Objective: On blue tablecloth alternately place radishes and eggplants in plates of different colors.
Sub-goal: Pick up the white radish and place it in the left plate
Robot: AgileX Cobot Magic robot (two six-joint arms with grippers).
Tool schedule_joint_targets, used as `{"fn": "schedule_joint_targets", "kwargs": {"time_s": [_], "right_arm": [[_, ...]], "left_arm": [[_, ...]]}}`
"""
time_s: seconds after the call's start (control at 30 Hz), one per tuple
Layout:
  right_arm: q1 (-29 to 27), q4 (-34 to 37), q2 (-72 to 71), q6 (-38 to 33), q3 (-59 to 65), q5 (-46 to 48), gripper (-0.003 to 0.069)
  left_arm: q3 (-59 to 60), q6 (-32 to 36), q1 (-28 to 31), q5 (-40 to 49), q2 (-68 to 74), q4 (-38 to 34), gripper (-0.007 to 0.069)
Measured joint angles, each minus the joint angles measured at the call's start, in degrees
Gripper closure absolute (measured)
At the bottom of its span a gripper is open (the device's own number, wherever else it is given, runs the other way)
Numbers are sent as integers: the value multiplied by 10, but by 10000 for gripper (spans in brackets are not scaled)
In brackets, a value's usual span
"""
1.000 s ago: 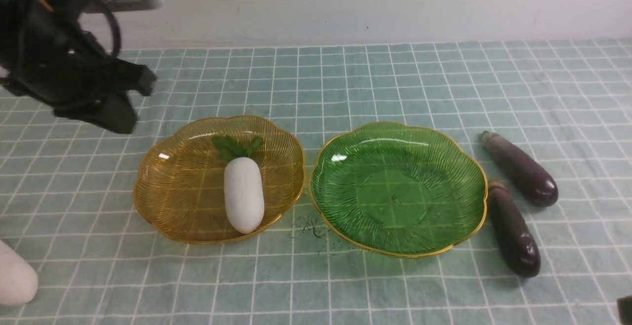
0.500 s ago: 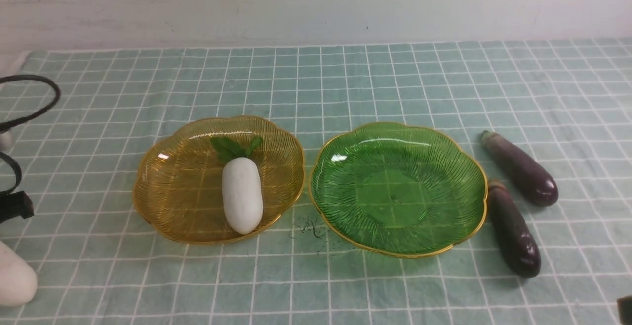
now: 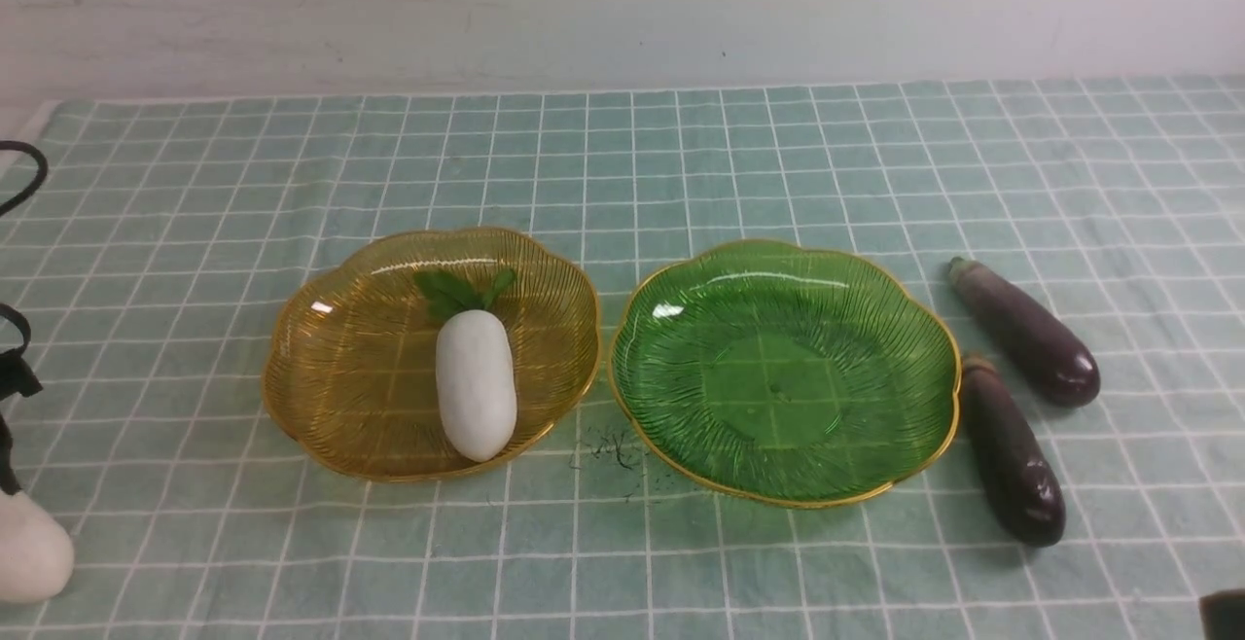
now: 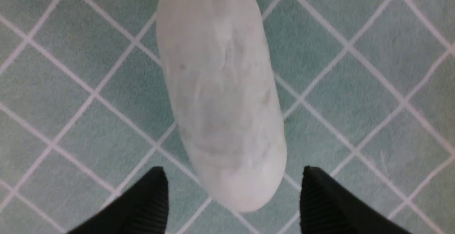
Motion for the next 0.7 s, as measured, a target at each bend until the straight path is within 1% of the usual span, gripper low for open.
{"fn": "schedule_joint_targets", "kwargs": {"time_s": [0.07, 0.13, 0.27, 0.43, 0.5, 0.6, 0.7], "right_arm": [[0, 0, 0, 0, 0, 0, 674], [0, 0, 0, 0, 0, -2, 674], [0, 0, 0, 0, 0, -7, 674], [0, 0, 0, 0, 0, -9, 674], [0, 0, 0, 0, 0, -9, 674], [0, 0, 0, 0, 0, -12, 674], [0, 0, 0, 0, 0, -17, 674]], "left_arm": [[0, -10, 0, -20, 15, 3, 78], [0, -14, 0, -33, 34, 3, 40], [0, -15, 0, -41, 79, 3, 23], [0, -15, 0, -40, 118, 5, 64], [0, -4, 0, -32, 125, 7, 135], [-2, 11, 0, -18, 125, 16, 141], [-12, 20, 0, 17, 113, 28, 141]]}}
